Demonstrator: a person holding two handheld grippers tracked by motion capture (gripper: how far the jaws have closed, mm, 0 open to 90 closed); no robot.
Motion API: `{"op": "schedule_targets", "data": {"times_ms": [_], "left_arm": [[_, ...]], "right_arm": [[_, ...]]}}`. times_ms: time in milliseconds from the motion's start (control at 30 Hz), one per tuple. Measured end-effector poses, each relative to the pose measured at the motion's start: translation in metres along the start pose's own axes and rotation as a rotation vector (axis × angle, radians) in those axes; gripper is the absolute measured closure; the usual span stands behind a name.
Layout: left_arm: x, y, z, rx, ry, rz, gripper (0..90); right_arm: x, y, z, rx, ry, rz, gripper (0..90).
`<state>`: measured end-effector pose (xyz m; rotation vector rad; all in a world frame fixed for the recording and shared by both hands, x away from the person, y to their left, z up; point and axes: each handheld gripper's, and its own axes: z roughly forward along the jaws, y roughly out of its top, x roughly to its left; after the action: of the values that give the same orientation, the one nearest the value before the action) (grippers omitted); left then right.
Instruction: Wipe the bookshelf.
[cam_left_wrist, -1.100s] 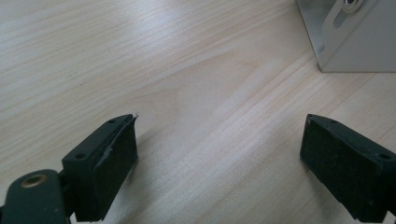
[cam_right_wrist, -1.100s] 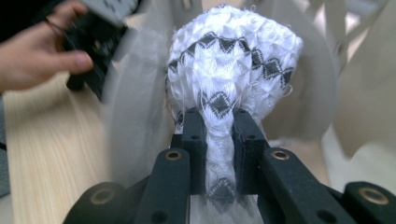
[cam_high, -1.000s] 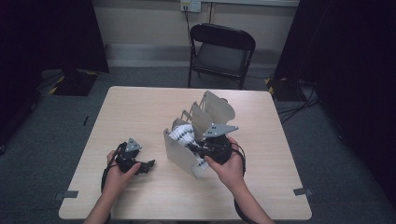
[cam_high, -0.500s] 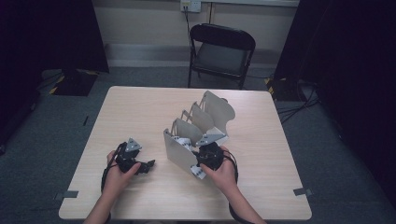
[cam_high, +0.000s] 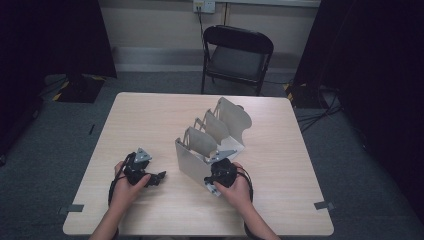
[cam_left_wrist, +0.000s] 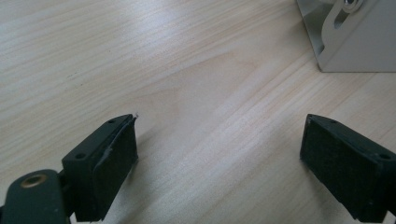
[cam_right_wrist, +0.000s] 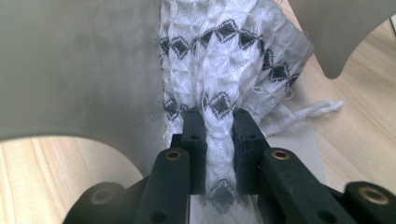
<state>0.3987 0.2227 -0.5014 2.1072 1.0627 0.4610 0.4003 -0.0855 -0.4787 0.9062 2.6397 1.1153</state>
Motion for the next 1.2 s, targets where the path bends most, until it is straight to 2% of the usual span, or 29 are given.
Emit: {"op": "schedule_targets", "data": {"times_ms": [133,267,333,400,533,733,933,1033,1167,1200], "left_arm": [[0.000,0.000,0.000,0.000,0.000,0.000,10.8],[0.000,0.000,0.000,0.001,0.002,0.004,10.8],[0.000,0.000,0.000,0.001,0.001,0.004,10.8],[0.000,0.000,0.000,0.000,0.000,0.000,10.8],[0.000,0.000,0.000,0.000,0.000,0.000,10.8],[0.000,0.000,0.000,0.000,0.001,0.004,10.8],[0.000,0.000,0.000,0.000,0.002,0.003,10.8],[0.000,0.000,0.000,0.000,0.001,0.003,10.8],[0.000,0.000,0.000,0.001,0.002,0.004,10.8],[0.000,0.000,0.000,0.001,0.002,0.004,10.8]], "right_arm": [[0.001,-0.002,-0.001,0.002,-0.008,-0.009,77.3],[0.000,-0.003,-0.005,-0.014,-0.010,-0.001,70.5],[0.000,-0.003,-0.007,-0.021,-0.016,-0.004,70.3],[0.000,-0.004,-0.005,-0.004,-0.027,-0.016,70.8],[0.000,-0.004,-0.003,0.006,-0.027,-0.006,77.1],[0.001,0.000,-0.017,-0.005,-0.024,-0.006,78.3],[0.003,0.017,-0.055,-0.113,-0.023,-0.007,78.3],[0.005,0.031,-0.072,-0.175,-0.021,-0.016,78.3],[0.009,0.051,-0.082,-0.224,-0.025,-0.039,78.3],[0.009,0.051,-0.082,-0.224,-0.025,-0.039,78.3]]}}
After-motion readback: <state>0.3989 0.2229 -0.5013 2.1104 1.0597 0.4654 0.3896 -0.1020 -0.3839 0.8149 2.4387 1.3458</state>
